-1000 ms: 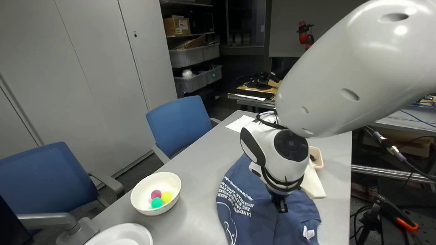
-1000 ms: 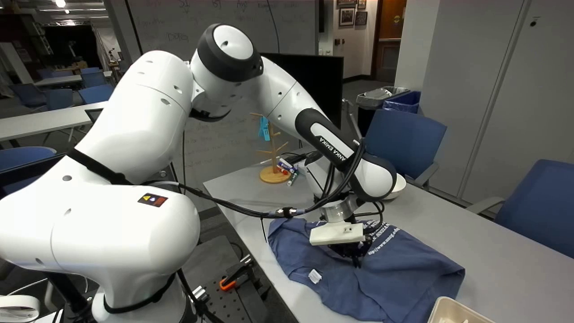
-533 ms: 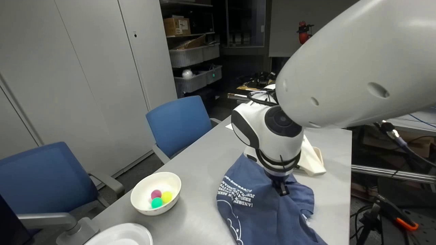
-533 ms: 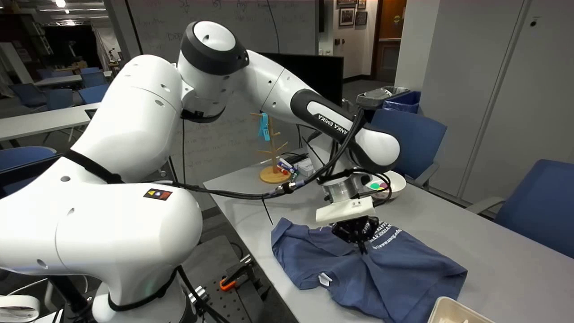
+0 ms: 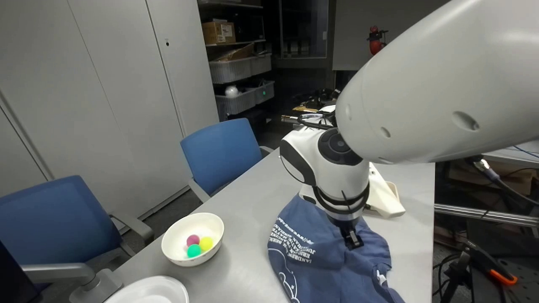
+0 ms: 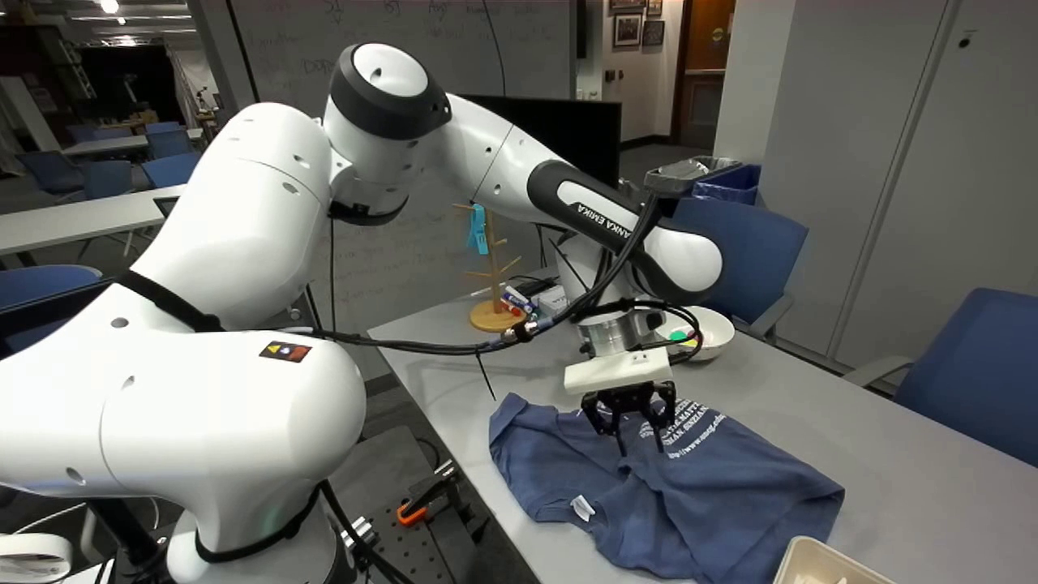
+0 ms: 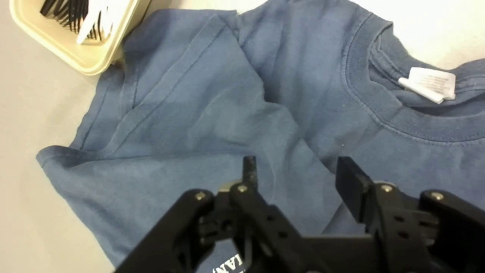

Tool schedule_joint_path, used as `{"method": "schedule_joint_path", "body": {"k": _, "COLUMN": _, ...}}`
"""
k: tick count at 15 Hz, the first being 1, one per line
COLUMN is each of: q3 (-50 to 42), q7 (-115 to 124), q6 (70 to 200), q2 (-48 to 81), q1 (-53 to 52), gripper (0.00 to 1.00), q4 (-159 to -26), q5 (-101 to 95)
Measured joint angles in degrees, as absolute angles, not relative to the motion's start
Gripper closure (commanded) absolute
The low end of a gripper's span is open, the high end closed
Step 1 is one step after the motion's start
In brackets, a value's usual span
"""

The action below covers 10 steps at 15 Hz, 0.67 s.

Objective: Unfold the blue T Shirt on the table.

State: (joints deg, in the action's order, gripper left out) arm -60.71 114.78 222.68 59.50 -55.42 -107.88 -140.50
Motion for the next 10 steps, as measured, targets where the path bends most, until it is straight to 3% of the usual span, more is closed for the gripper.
{"method": "schedule_joint_path", "body": {"k": 2, "q3": -60.3, "q7": 115.0, "q6": 222.7, "q2": 60.0, "q1": -55.0, "gripper": 0.18, "q4": -107.9, "q5": -140.5}}
{"method": "schedule_joint_path", "body": {"k": 4, "q3": -60.1, "q7": 115.2, "q6": 222.7, "q2": 60.7, "q1": -54.5, "gripper": 0.32, "q4": -107.9, "q5": -140.4}}
{"method": "schedule_joint_path", "body": {"k": 6, "q3": -59.9, "q7": 115.2, "q6": 222.5, "q2": 61.5, "q1": -53.9, "gripper": 0.56, "q4": -107.9, "q5": -140.3}}
{"method": "schedule_joint_path", "body": {"k": 8, "q3": -59.7, "q7": 115.2, "q6": 222.3, "q2": 62.3, "q1": -53.1, "gripper": 0.64, "q4": -107.9, "q5": -140.3}}
{"method": "schedule_joint_path", "body": {"k": 10, "q3": -59.5, "q7": 115.2, "q6": 221.6, "q2": 62.9, "q1": -52.3, "gripper": 0.81, "q4": -107.9, "q5": -140.3}}
